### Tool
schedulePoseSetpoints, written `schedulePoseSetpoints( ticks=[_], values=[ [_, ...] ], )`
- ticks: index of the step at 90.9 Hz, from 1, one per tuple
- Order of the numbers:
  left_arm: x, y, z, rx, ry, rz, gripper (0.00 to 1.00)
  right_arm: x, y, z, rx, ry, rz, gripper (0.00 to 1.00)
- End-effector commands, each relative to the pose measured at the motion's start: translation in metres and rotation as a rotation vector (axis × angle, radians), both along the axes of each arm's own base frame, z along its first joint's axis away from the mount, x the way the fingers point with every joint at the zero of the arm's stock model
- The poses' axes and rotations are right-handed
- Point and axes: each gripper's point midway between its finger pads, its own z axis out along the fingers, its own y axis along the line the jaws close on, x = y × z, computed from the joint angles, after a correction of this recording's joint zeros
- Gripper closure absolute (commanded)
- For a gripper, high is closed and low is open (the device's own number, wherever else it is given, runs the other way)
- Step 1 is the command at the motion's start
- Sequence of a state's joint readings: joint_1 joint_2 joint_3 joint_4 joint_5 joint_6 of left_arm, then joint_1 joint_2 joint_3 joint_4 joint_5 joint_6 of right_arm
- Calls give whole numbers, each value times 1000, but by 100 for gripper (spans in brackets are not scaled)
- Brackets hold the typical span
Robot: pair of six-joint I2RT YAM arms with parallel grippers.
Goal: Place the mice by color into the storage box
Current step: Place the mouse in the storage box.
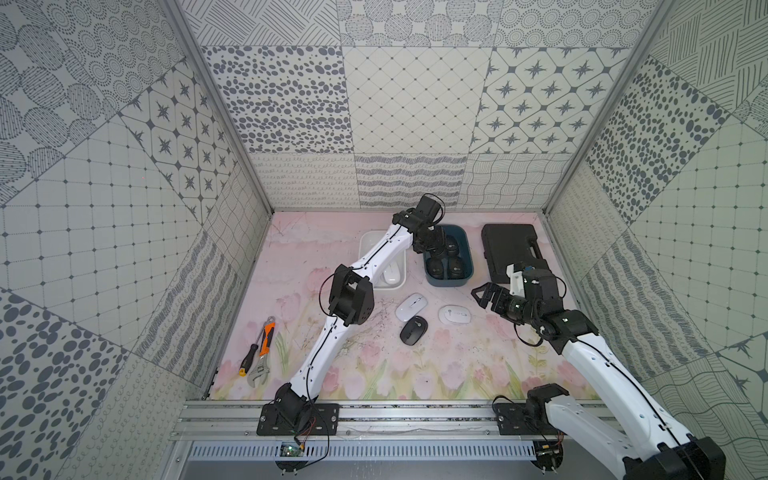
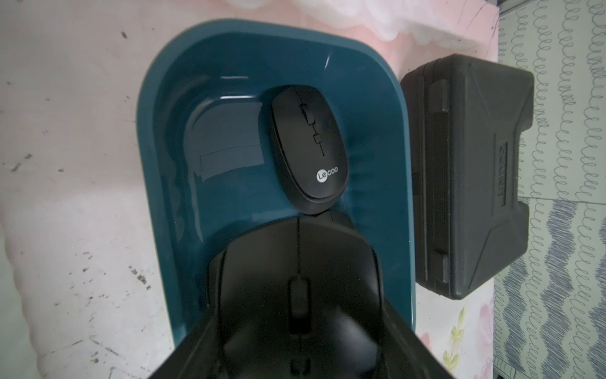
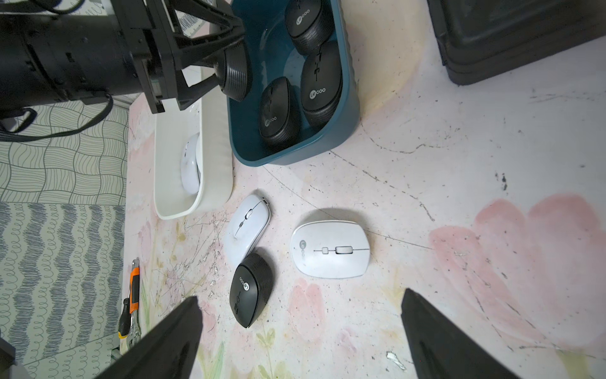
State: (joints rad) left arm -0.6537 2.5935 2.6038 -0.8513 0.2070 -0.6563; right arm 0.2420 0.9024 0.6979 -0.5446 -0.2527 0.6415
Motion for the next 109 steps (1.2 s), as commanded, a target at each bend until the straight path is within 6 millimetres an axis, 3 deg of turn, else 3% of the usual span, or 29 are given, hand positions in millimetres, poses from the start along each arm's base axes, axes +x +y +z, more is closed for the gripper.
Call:
schedulePoseSetpoints(
  ticks=[1, 14, 32, 109],
  values=[
    [34, -6, 18, -45, -149, 53, 64, 8, 2, 7, 13, -56, 22, 1],
    [41, -10, 16, -54, -179, 56, 64, 8, 3, 3, 22, -52, 30, 1],
    [42, -6, -3, -12, -165, 55, 65, 6, 0, 0, 15, -49, 34, 1],
    [44, 6, -41, 125, -179, 92, 63, -5, -2, 14, 40, -111, 55, 1]
  ],
)
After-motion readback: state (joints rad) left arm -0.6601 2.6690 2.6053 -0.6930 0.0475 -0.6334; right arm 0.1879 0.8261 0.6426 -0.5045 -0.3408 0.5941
